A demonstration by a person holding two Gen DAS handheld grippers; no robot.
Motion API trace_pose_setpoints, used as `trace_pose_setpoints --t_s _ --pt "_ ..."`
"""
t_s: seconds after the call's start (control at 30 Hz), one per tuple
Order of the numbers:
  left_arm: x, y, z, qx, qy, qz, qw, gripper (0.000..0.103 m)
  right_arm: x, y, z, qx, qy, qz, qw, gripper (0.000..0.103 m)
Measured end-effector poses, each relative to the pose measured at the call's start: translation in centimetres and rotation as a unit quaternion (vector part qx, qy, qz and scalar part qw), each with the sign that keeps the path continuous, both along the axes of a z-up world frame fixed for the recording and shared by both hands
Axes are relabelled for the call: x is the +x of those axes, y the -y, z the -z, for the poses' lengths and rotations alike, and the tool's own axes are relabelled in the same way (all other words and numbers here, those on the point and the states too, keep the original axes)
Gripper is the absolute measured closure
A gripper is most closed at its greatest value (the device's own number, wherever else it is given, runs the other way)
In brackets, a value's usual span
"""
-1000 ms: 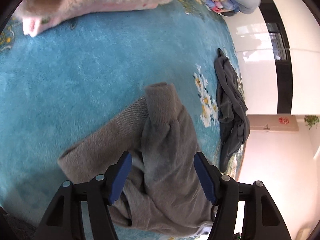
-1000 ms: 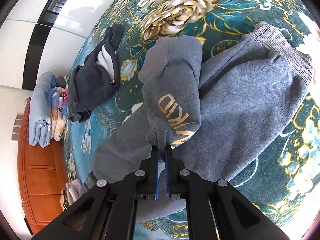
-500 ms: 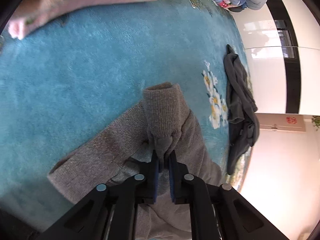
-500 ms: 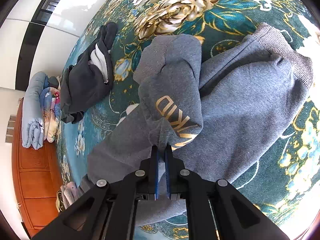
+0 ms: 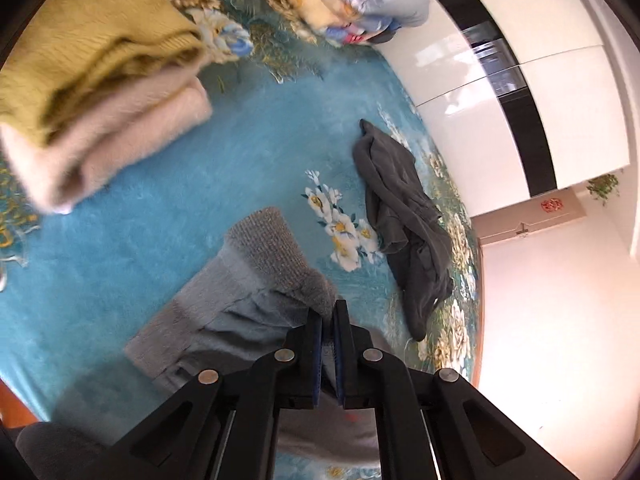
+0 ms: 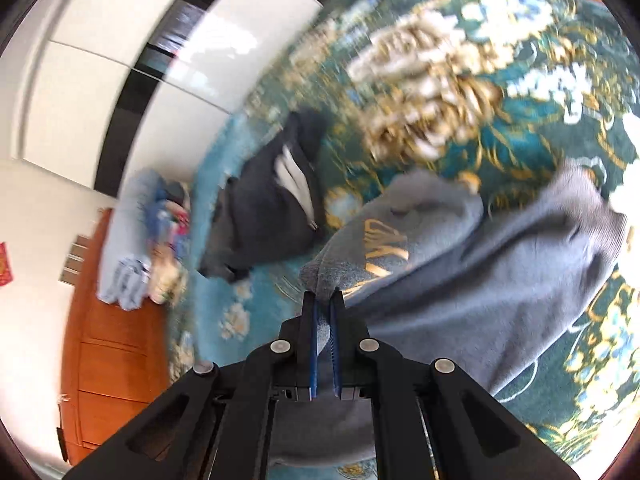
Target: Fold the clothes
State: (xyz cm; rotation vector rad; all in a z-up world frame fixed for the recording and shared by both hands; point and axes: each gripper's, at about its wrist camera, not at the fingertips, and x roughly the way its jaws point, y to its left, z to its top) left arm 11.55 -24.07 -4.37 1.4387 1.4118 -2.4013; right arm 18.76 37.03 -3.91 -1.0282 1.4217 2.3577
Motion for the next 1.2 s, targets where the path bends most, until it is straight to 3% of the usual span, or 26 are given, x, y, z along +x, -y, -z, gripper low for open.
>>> trace_pose_setpoints --t_s 0.07,0.2,0.27,0.33,0.67,0.7,0.83,0.87,1.0,1.1,1.2 --pt "1.9 0.3 1.6 -0.005 0.020 -0.003 0.9998 0.098 0.7 -0.2 1.3 0.000 0.023 0.001 1.000 0.098" --pt "4.4 0.2 7.9 0.013 0.118 -0.017 0.9928 0.098 2.1 0.1 5.9 -0.016 0.092 0.013 0.996 0.098" --pt "4.6 0.5 8.2 0.023 0.120 -0.022 0.9923 0.098 2.7 0.2 7.8 -0.032 0.113 0.023 0.993 0.098" --pt "4.5 0.6 7.3 0.003 0.109 -0.017 0.9939 0.098 3.0 0.2 8.7 -0.039 0.124 0.029 0.991 0.098" --pt "3.2 0.2 8.4 -0.020 0.137 -0.013 0.9902 0.093 3.0 0.2 9.0 -0.038 0.136 0.031 0.990 0.097" --pt "3.2 0.2 8.6 -0.015 0.138 -0.015 0.9902 0.089 3.0 0.2 9.2 -0.041 0.138 0.031 0.989 0.097" --pt "4.1 1.6 9.2 0.022 0.121 -0.045 0.9914 0.039 3.1 0.5 9.3 -0.047 0.143 0.026 0.988 0.095" --pt "4.3 1.9 9.1 0.023 0.112 -0.054 0.9919 0.035 3.1 0.6 9.0 -0.045 0.144 0.023 0.988 0.095" --pt "4.4 2.6 9.6 0.020 0.119 -0.069 0.9904 0.032 2.9 1.2 7.3 -0.021 0.148 0.012 0.989 0.094" --pt "4.0 2.8 10.8 0.038 0.127 -0.074 0.9884 0.032 2.3 2.2 4.3 0.055 0.158 -0.001 0.986 0.094" --pt "3.8 3.1 11.6 0.071 0.108 -0.082 0.9882 0.033 1.1 3.7 1.4 0.128 0.155 -0.020 0.979 0.091"
